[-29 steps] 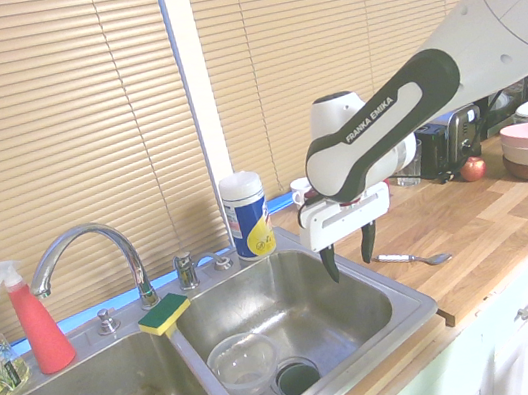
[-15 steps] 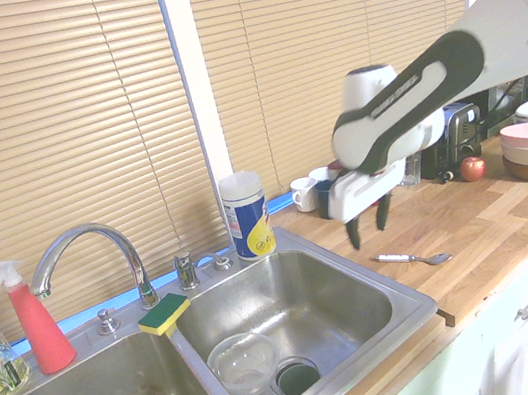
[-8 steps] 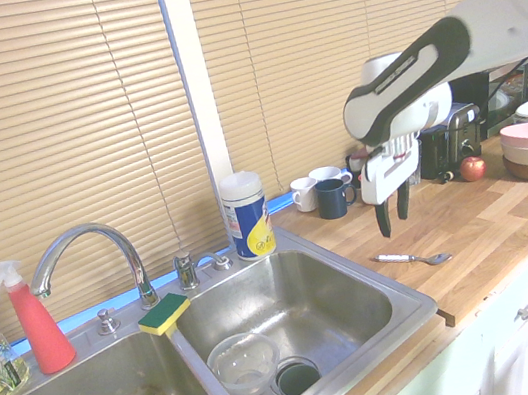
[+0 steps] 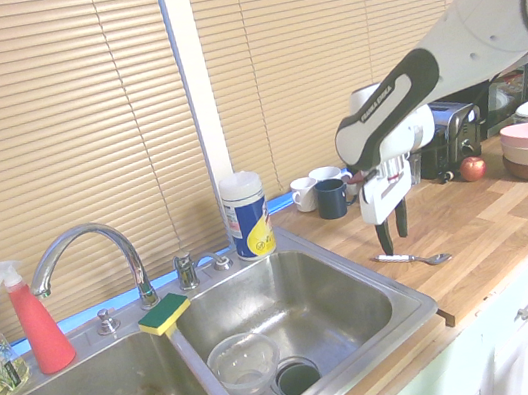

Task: Put the spoon into the sink

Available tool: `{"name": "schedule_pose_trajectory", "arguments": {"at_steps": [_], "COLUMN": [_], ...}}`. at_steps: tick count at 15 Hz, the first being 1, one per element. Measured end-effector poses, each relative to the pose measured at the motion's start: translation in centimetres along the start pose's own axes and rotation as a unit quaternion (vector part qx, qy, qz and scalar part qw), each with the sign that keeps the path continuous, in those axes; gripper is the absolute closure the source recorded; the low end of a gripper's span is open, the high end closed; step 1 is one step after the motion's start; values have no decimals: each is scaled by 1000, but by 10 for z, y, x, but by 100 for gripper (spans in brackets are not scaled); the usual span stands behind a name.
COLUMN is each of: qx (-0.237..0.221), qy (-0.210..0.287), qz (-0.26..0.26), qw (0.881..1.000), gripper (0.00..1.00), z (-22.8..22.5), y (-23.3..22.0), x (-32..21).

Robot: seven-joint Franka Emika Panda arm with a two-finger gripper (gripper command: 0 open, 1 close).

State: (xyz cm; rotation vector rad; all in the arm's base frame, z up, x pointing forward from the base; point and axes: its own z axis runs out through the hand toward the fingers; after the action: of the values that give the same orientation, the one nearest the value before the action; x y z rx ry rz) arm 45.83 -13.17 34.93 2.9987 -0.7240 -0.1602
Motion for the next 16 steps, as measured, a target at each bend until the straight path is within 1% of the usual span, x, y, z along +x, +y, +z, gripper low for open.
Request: {"name": "schedule_pose_trajectory", "arguments": {"at_steps": [1,7,16], "qx": [-2,-8,-12], "qy": [-1,-2,1], "qz": [-1,-12,-25], "qw": [1000,1000,1000], "gripper": [100,100,100], "z": [6,21,33], "y": [0,11,1], "x": [2,11,14]}}
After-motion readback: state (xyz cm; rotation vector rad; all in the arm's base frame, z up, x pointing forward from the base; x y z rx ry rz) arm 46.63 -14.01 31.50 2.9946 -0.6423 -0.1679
